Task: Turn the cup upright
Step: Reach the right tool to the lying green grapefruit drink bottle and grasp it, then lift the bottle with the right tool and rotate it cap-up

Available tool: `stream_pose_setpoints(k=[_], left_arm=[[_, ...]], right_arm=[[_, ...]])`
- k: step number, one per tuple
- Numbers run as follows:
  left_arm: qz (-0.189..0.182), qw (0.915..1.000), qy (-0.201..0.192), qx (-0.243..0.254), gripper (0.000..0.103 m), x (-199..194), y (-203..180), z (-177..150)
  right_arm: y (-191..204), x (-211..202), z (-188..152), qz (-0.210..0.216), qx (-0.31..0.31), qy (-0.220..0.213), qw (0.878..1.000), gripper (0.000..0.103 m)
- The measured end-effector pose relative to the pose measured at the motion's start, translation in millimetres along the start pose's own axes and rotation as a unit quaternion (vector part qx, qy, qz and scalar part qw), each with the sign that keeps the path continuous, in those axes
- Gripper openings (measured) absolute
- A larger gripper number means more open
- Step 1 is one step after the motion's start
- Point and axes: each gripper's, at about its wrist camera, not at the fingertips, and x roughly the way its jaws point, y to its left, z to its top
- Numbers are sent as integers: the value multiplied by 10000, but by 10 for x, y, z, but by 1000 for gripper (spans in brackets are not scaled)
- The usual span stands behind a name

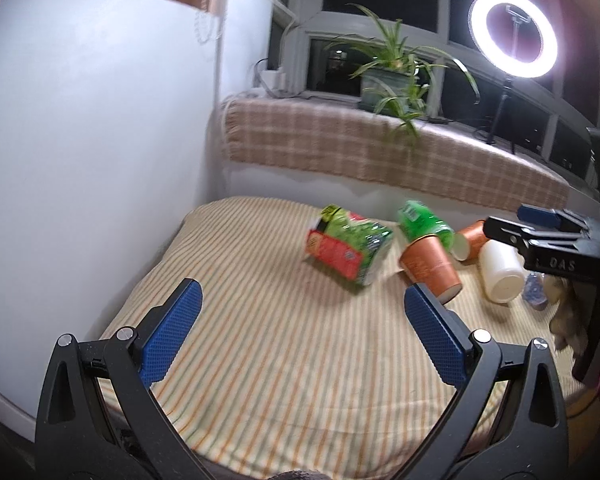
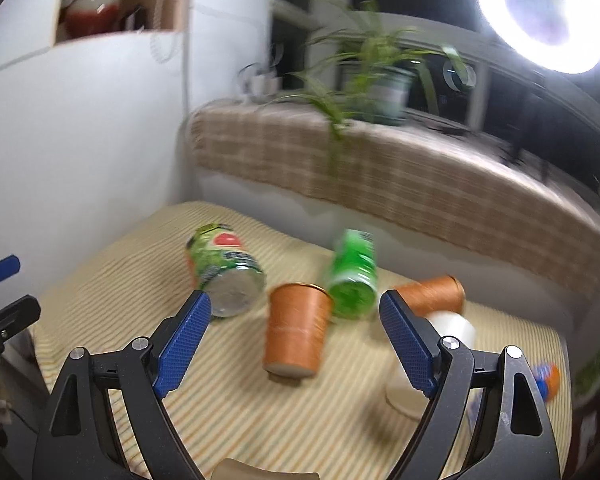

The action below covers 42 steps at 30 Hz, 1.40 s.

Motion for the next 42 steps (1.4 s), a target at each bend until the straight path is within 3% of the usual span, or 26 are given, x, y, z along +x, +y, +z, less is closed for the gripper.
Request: stream_pose_setpoints(k=[5,13,28,42], left_arm=[[147,9996,94,-208,103,2,204,-42],[290,9984,194,-435,103,-54,452,-123],[491,9957,213,-755,103,-91,790,-159],[555,9947,203,-839,103,-70,887,-155]], right_arm=[[287,363,232,442,-695,381,9959,86],[591,1061,477,907,-1178,1297,9803,86],[997,1995,510,792,-2209,2613,9363,86],[1041,2244,415,556,-2531,3019,9174,85]])
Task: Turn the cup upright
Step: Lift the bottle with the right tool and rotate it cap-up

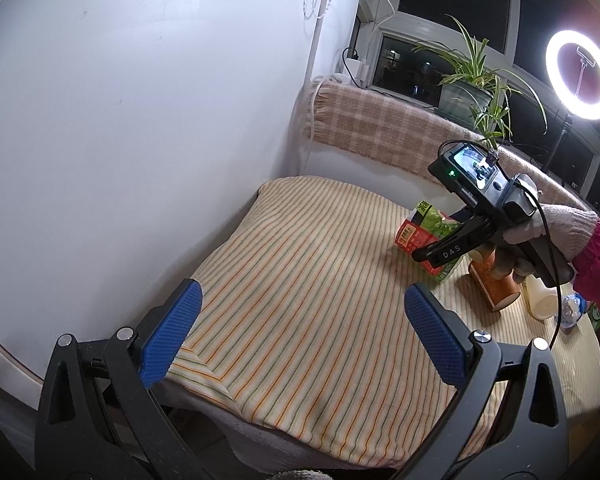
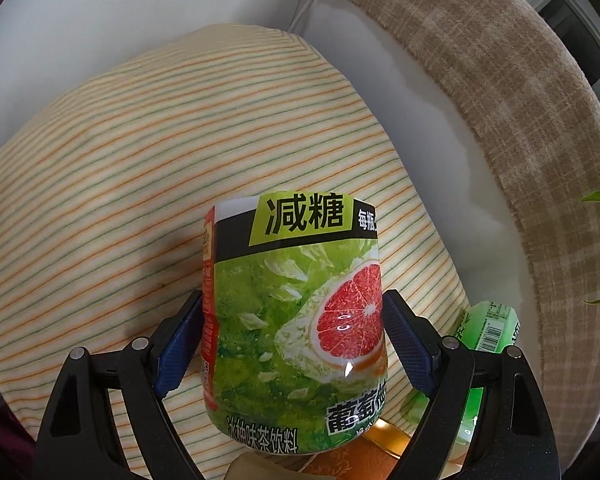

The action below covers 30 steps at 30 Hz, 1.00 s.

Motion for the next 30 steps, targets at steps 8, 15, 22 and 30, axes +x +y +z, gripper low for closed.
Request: stream_pose_setpoints(k=[8,15,22,30], left_arm=[[7,10000,-28,6,103,-14,5,-6],[-10,10000,-92,37,103,-65,-23,-10],[-144,9997,-158,113,103,-116,-132,-25],[-402,9987,-180,239,103,-144,-341,-35]], right_arm=[[40,-109,-43,102,18,-124,9999,83],[39,-481,-157,368,256,-532,9976,83],[36,-939,-413,856,772,-1185,9862,83],[-95,-1282,-986,1469,1764,-1897,9546,83]])
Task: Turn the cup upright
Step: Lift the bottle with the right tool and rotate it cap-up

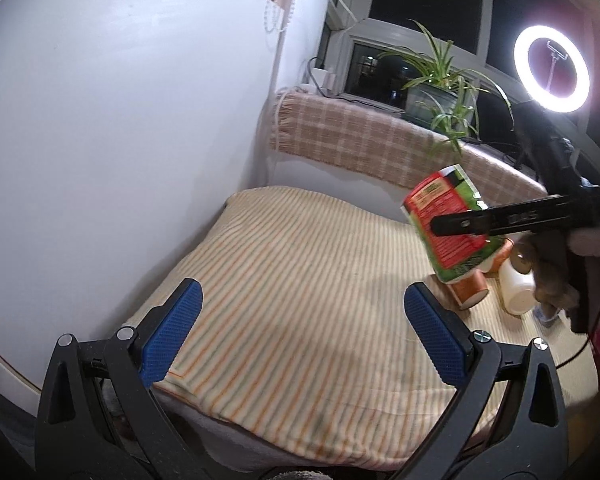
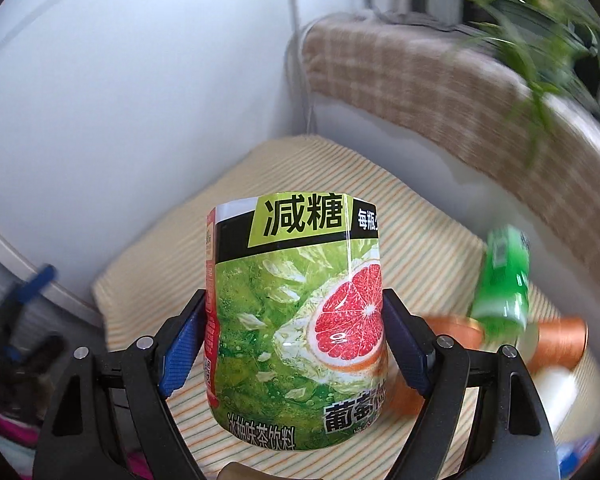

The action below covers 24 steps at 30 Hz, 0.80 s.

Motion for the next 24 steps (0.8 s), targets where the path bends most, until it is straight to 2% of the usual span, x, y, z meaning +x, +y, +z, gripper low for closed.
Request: stream_pose_setpoints(k=[6,9,12,19,22,24], left_arm=[[-260,9995,25,154,103,13,-215,-26],[-397,9989,70,221,103,31,-327,-39],[-526,9980,128,314,103,64,-454,-51],[-883,9946,371,412,103,176,-716,-93],[-1019,9925,484,464,103,210,-825,-130],[-1075,9915,531,514,103,221,-900,-148]], right_arm=[[-239,-465,-420,284,1095,-481,9924,83],[-397,-637,-707,427,1724,-662,9819,83],[-577,-673,-1018,550,2424,-696,9661,83],[-949,-580,-1761,587,3888,-699,9168,83],[-1055,-483,-1913,628,4226,-623,9020,83],[-1065,-448,-1979,609,4311,-581,8984,83]])
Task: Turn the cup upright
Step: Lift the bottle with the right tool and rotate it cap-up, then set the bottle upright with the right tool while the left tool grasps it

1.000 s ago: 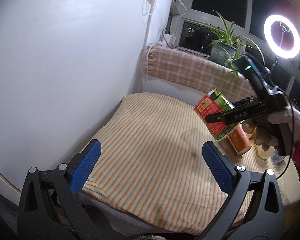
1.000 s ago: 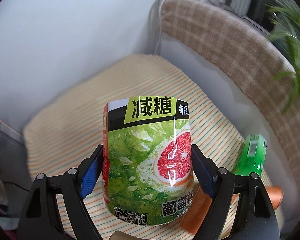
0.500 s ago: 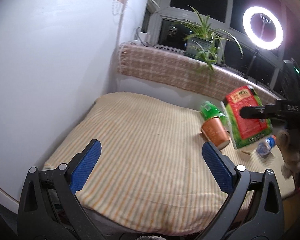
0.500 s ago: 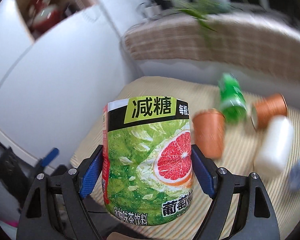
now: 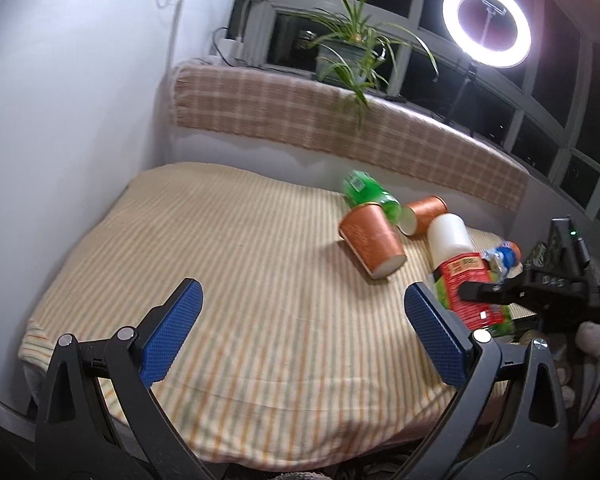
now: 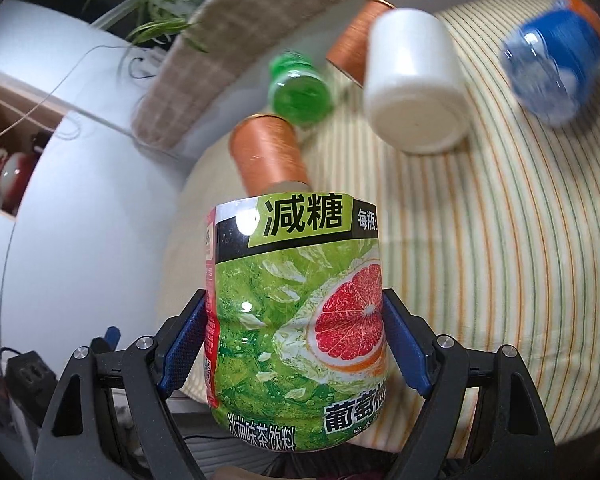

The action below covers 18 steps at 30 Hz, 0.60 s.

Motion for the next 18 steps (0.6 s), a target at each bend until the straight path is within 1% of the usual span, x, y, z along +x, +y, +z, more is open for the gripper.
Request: stream_pose_setpoints(k=[3,8,13,18], left_arm=[[-77,9999,62,21,103,25,-68,-4],[-91,9999,101,60,103,28,-116,0],[-127,9998,157,38,103,55,-126,22],[-222,9995,213,66,103,90,-169,34]], right_arm=[[-50,80,28,2,135,47,9999,83],[-140,159,102,37,250,56,9997,84],[-175,189,114,156,132,323,9993,85],[-168,57,106,174,64,214,9996,85]])
